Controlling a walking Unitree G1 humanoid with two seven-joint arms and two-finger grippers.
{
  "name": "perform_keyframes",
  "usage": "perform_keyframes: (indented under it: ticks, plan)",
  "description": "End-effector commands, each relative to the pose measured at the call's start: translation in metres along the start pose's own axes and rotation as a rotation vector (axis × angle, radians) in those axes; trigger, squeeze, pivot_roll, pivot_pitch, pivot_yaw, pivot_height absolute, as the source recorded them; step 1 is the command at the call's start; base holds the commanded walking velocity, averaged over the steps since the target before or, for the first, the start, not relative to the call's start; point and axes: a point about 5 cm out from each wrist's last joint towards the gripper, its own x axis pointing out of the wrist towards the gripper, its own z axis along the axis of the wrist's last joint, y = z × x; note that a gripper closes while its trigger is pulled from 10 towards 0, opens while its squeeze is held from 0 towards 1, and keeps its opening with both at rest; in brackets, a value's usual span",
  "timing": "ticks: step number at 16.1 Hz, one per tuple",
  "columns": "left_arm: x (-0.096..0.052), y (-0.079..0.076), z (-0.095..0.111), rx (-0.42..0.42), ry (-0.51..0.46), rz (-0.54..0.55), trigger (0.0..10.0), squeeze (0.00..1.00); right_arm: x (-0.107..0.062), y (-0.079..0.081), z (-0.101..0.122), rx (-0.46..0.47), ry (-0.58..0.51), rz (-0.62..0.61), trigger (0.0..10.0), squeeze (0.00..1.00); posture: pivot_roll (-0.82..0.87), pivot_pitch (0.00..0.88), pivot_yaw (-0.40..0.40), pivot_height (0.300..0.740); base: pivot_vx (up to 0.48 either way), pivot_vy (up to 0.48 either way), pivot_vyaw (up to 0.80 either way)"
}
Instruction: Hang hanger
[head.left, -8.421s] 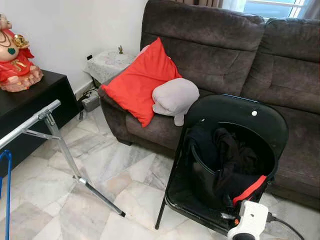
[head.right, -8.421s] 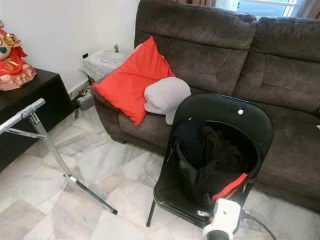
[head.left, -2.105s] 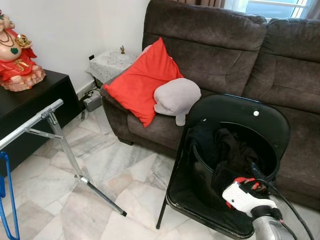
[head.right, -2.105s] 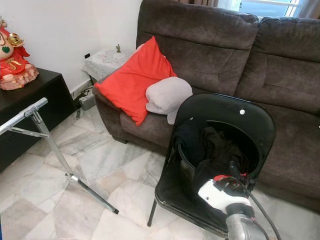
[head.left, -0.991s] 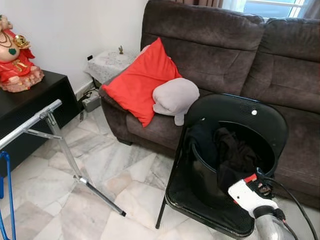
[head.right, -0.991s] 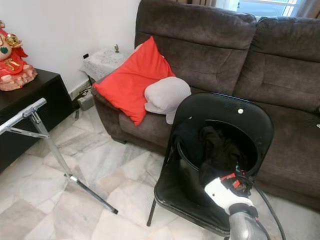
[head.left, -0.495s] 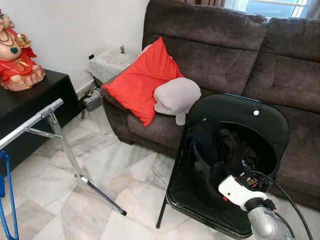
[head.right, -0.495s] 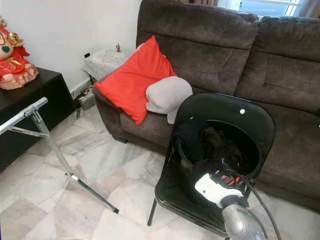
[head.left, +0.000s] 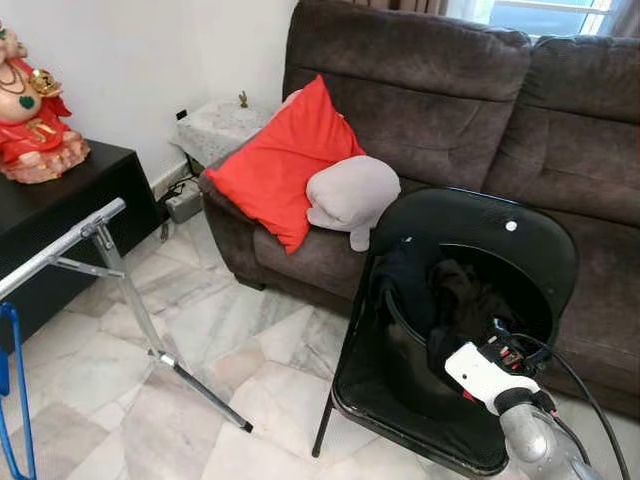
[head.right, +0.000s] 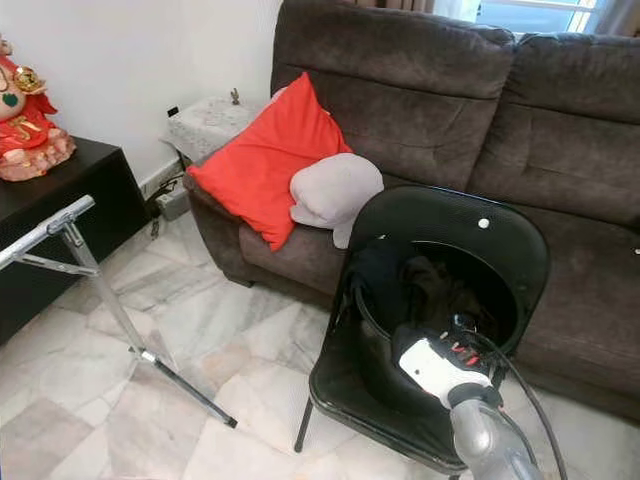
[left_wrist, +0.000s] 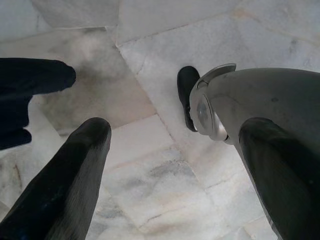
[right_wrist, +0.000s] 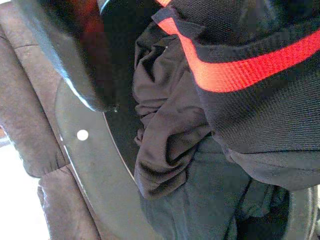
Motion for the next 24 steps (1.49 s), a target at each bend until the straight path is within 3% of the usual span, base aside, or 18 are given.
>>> perform_keyframes:
  ticks: [1, 8, 18, 21, 24]
  plan:
    - [-0.002, 0.004, -0.007, 0.02, 0.027, 0.01, 10.0, 0.0, 0.002, 0.003, 0.003, 0.02, -0.01, 0.018, 0.0, 0.0, 0.01, 0.058, 0.049, 0.74, 0.0, 0.0, 0.0]
    - [-0.002, 0.004, -0.008, 0.026, 0.031, 0.011, 10.0, 0.0, 0.001, 0.012, 0.005, 0.039, -0.02, 0.056, 0.0, 0.0, 0.01, 0.059, 0.049, 0.74, 0.0, 0.0, 0.0]
    - [-0.002, 0.004, -0.007, 0.025, 0.031, 0.014, 10.0, 0.0, 0.002, 0.011, -0.003, 0.067, 0.037, 0.041, 0.0, 0.0, 0.02, 0.069, 0.044, 0.74, 0.0, 0.0, 0.0]
    - [-0.002, 0.004, -0.007, 0.025, 0.032, 0.016, 10.0, 0.0, 0.004, 0.006, -0.002, 0.191, 0.073, -0.017, 0.0, 0.0, 0.02, 0.069, 0.044, 0.74, 0.0, 0.0, 0.0]
    - [-0.002, 0.004, -0.007, 0.026, 0.032, 0.019, 10.0, 0.0, 0.008, -0.014, 0.014, 0.485, 0.044, -0.17, 0.0, 0.0, 0.02, 0.071, 0.045, 0.74, 0.0, 0.0, 0.0]
